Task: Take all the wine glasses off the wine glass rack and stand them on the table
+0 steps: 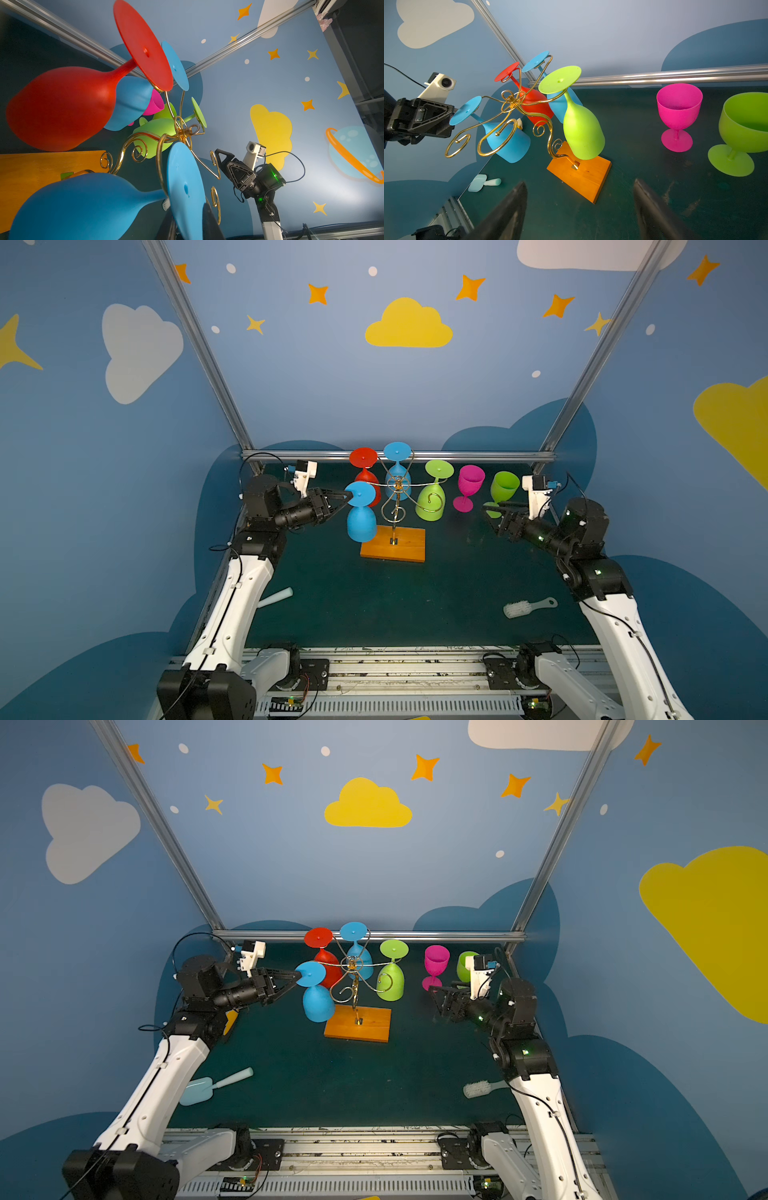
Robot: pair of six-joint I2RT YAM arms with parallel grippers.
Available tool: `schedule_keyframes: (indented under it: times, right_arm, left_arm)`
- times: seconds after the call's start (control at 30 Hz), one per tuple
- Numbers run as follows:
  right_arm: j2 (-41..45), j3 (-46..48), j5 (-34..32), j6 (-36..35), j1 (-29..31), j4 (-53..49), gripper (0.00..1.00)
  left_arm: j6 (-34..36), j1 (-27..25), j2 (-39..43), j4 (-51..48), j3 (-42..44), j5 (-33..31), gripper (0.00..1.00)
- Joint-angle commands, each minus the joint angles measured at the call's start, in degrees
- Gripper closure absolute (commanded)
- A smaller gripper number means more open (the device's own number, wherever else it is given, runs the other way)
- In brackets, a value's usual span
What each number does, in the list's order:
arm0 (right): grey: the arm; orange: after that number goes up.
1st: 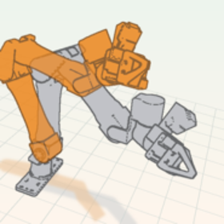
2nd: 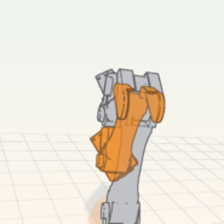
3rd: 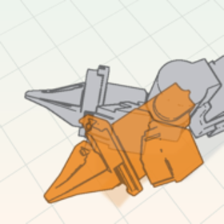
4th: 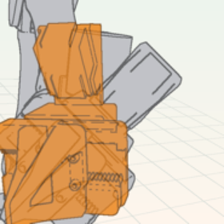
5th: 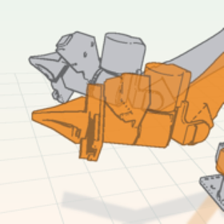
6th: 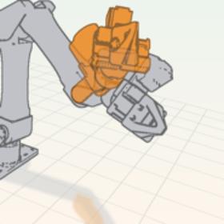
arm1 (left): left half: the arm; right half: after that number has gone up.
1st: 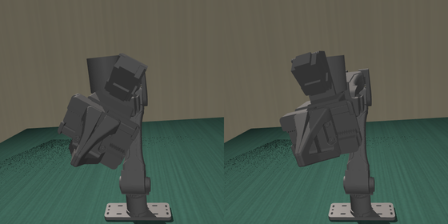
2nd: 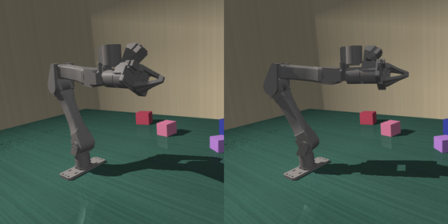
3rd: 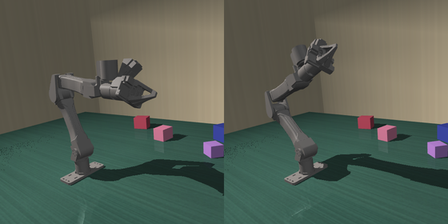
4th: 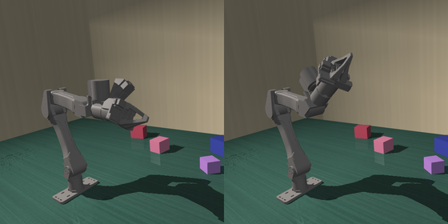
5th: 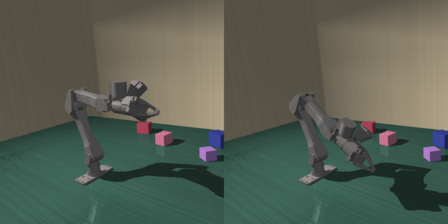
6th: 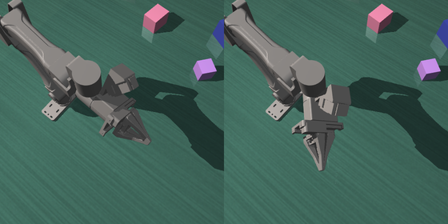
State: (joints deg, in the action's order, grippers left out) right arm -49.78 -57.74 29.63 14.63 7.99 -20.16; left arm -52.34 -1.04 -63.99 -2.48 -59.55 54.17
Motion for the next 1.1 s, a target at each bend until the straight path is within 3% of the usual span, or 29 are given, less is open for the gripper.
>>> schedule_keyframes:
  times: [0.0,0.6,1.07]
  right_arm:
    - [0.91,0.69,-0.32,0.14,0.19,-0.31,0.21]
    - [0.87,0.87,-0.53,0.4,0.25,0.19,0.21]
    - [0.73,0.37,-0.02,0.54,0.25,0.22,0.21]
  left_arm:
    - [0.15,-0.24,-0.42,0.92,-1.65,0.48,0.79]
    - [0.66,-0.19,-0.1,-1.69,-2.93,0.74,0.9]
    - [-3.59,0.4,1.0,-0.51,-2.94,2.29,0.97]
